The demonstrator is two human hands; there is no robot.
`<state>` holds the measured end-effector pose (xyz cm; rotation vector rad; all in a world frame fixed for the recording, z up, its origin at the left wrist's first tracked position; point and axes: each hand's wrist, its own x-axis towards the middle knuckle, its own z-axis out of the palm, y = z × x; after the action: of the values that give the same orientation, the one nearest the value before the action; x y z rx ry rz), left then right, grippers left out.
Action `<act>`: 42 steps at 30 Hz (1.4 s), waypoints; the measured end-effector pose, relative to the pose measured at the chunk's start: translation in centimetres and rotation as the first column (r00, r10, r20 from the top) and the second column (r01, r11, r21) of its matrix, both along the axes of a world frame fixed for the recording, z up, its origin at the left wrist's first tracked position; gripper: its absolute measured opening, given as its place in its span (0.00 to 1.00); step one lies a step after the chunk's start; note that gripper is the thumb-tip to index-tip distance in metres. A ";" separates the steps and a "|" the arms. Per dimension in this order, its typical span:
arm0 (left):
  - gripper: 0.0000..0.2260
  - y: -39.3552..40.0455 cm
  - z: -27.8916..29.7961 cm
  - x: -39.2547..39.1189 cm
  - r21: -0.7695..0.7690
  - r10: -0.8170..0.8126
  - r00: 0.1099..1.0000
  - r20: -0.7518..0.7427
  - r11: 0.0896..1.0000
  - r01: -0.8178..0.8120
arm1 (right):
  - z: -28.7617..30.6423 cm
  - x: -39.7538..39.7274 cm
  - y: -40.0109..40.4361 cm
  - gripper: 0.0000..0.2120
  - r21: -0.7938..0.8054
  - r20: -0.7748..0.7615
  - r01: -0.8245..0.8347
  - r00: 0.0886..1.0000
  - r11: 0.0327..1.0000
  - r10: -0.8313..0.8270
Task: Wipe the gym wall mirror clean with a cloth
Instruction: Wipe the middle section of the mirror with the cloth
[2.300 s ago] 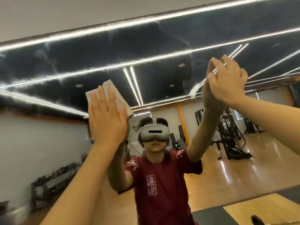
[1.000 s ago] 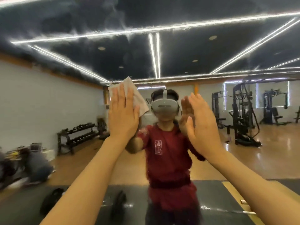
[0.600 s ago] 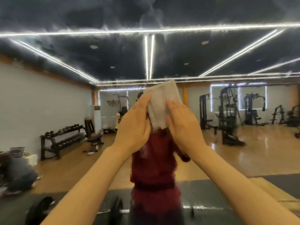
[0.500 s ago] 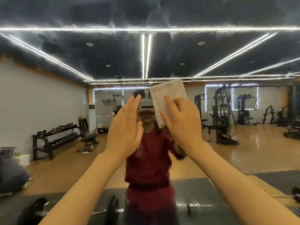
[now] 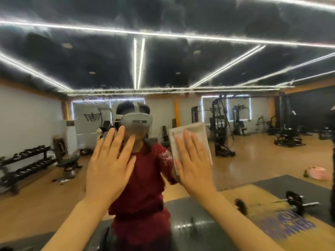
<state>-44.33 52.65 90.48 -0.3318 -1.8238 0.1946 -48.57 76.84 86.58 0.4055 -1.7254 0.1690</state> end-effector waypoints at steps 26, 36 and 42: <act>0.26 -0.1 -0.1 -0.7 0.045 -0.118 0.989 -0.090 0.991 0.122 | 5.1 -2.1 8.8 0.32 -0.336 0.099 0.118 0.991 0.934 -0.090; 0.25 0.1 -0.2 -0.8 0.053 -0.103 0.988 -0.113 0.993 0.110 | 0.3 -1.9 10.4 0.33 -0.194 0.135 0.100 0.988 0.976 -0.074; 0.25 0.2 -0.3 -0.9 0.047 -0.095 0.988 -0.120 0.994 0.102 | 6.1 -2.9 13.4 0.30 -0.470 0.086 0.104 0.994 0.876 -0.072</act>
<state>-45.22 52.81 90.19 -0.3652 -1.6885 0.0952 -51.50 90.25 92.68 -0.0438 -1.6942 0.5326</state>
